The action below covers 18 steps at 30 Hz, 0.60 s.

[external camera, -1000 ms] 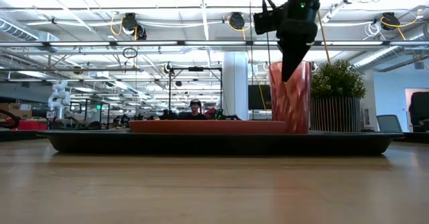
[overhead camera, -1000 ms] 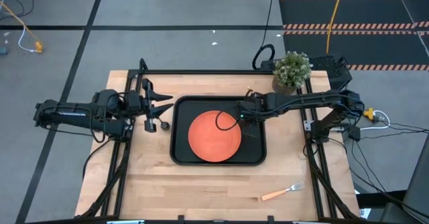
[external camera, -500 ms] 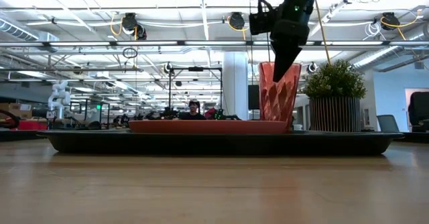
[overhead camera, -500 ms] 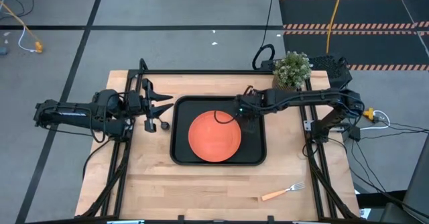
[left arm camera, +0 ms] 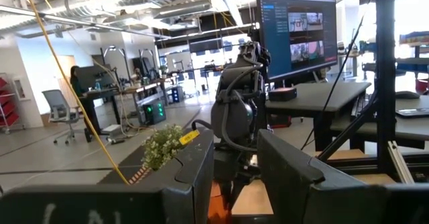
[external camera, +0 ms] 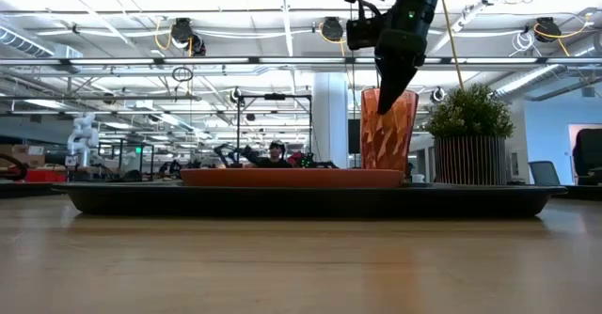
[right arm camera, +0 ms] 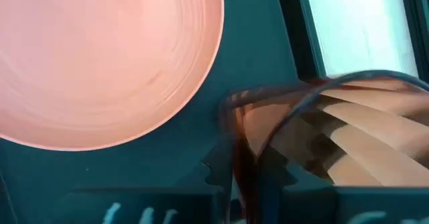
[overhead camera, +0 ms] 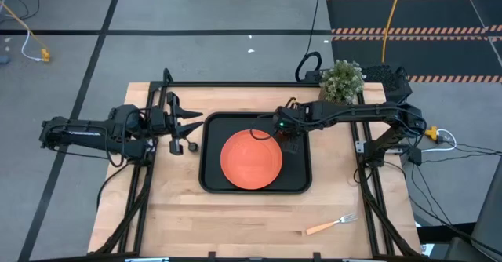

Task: Pick and place plate/cup/fork/spoon on tray
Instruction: Put the orange cup on the black serving tray to the top right of the orange plate

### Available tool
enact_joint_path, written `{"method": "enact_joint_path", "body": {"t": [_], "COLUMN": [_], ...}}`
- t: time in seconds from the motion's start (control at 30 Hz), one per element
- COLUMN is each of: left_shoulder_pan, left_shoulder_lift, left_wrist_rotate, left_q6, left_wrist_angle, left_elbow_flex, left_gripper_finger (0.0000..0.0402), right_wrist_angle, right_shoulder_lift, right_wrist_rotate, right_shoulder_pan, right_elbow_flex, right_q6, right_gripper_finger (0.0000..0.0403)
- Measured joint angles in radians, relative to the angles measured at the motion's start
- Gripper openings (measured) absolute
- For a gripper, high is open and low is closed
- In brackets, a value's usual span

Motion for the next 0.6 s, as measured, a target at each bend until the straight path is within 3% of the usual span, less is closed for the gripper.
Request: {"method": "enact_joint_path", "body": {"t": [0.33, 0.6], "left_shoulder_pan": [0.000, 0.000], "left_shoulder_lift": [0.000, 0.000], "left_wrist_rotate": [0.000, 0.000], "left_q6": [0.000, -0.002], "left_wrist_angle": [0.000, 0.000], "left_elbow_flex": [0.000, 0.000], "left_gripper_finger": [0.0120, 0.0120], "right_wrist_angle": [0.000, 0.002], "right_shoulder_lift": [0.000, 0.000], "right_wrist_rotate": [0.091, 0.138], "right_shoulder_pan": [0.000, 0.000], "right_elbow_flex": [0.000, 0.000], "right_q6": [-0.017, -0.020], "right_gripper_finger": [0.0105, 0.0127]}}
